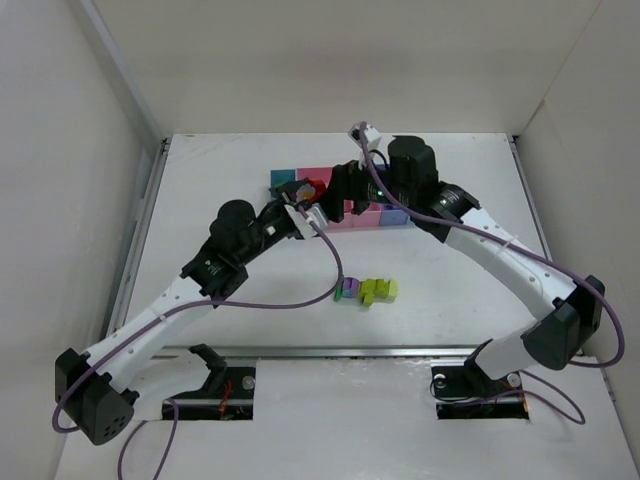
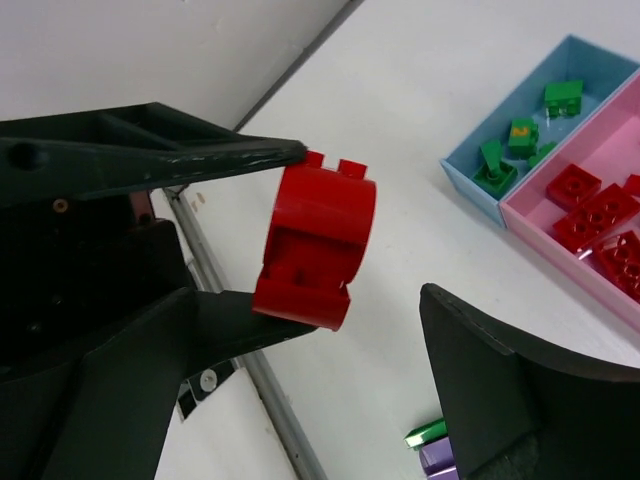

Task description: Sort the legos into containers by color

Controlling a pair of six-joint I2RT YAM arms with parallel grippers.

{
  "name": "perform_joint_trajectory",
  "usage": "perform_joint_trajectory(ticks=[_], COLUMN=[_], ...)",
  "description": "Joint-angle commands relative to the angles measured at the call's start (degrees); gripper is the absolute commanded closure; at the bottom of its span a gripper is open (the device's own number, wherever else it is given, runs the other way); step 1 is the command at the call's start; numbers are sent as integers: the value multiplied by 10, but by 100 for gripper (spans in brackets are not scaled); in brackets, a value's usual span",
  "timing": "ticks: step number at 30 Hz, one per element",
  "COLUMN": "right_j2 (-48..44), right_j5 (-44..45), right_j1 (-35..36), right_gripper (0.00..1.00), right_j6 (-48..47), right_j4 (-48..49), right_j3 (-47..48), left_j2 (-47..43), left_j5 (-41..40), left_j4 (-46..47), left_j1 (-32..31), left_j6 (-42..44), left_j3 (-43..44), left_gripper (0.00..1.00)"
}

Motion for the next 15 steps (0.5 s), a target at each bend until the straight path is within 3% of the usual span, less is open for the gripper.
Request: perform_joint_trajectory(ticks=[1, 3, 7, 8, 10, 14, 15], right_j2=[11, 18, 45, 50, 62, 92, 92], right_j5=[33, 31, 1, -7, -32, -81, -81], right_j1=[11, 11, 11, 11, 11, 11, 11], right_gripper=[4, 7, 30, 43, 53, 82, 100], right_j6=[15, 15, 15, 15, 15, -14, -19], right_j4=[-1, -1, 19, 19, 11, -20, -20], right_j3=[35, 35, 64, 69, 88, 116, 116], left_j2=[-25, -32, -43, -43, -50, -50, -50], left_j5=[-10, -10, -4, -4, -4, -4, -4], left_j4=[52, 52, 52, 52, 52, 64, 69], left_j1=[-2, -2, -2, -2, -2, -2, -2], left_j6=[-18, -18, -24, -29, -35, -49, -49], left_j3=[-9, -9, -22, -28, -28, -33, -39], left_gripper=[100, 100, 100, 100, 100, 100, 100])
